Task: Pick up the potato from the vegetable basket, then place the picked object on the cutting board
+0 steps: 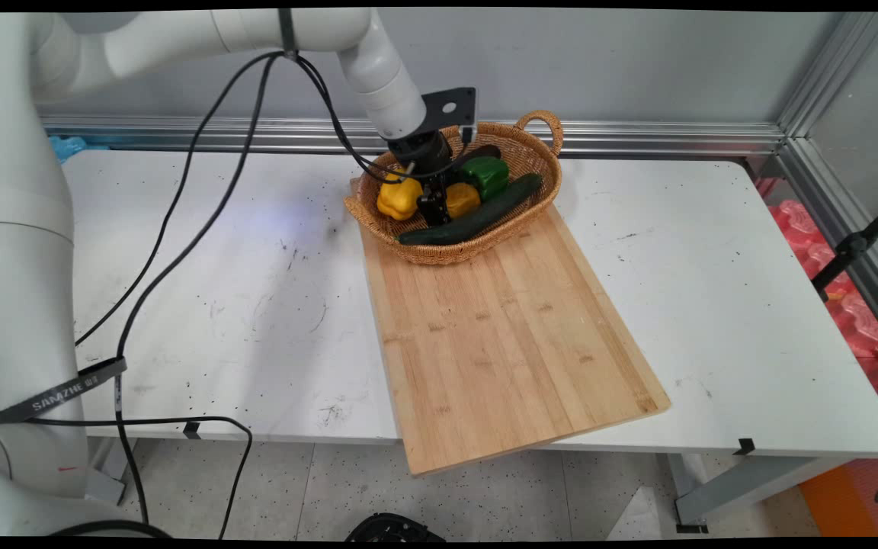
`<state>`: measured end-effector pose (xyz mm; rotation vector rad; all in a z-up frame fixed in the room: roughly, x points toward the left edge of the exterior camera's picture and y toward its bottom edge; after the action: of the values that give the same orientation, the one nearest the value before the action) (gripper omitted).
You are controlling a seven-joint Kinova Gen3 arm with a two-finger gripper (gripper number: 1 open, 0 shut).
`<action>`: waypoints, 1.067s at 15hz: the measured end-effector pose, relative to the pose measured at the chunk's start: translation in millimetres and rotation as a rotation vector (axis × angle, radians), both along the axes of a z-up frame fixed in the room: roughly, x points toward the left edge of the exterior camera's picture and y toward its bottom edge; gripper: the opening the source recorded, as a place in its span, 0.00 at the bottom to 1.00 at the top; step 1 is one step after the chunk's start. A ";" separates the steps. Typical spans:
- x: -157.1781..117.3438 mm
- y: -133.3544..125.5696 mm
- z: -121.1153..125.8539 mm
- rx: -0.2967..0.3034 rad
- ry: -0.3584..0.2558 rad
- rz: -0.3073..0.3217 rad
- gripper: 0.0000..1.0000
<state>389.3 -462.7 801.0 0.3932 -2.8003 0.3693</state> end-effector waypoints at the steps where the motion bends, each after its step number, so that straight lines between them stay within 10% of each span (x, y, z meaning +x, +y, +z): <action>1: -1.7 -1.6 -2.6 0.002 -0.002 -0.005 1.00; 7: -8.7 -8.9 -16.4 0.014 -0.010 -0.024 1.00; 8: -9.1 -9.8 -17.2 0.013 -0.010 -0.025 0.00; 16: -0.1 -5.1 -6.1 0.001 -0.008 -0.005 0.00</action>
<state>389.2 -467.8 794.9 0.3854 -2.8087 0.3691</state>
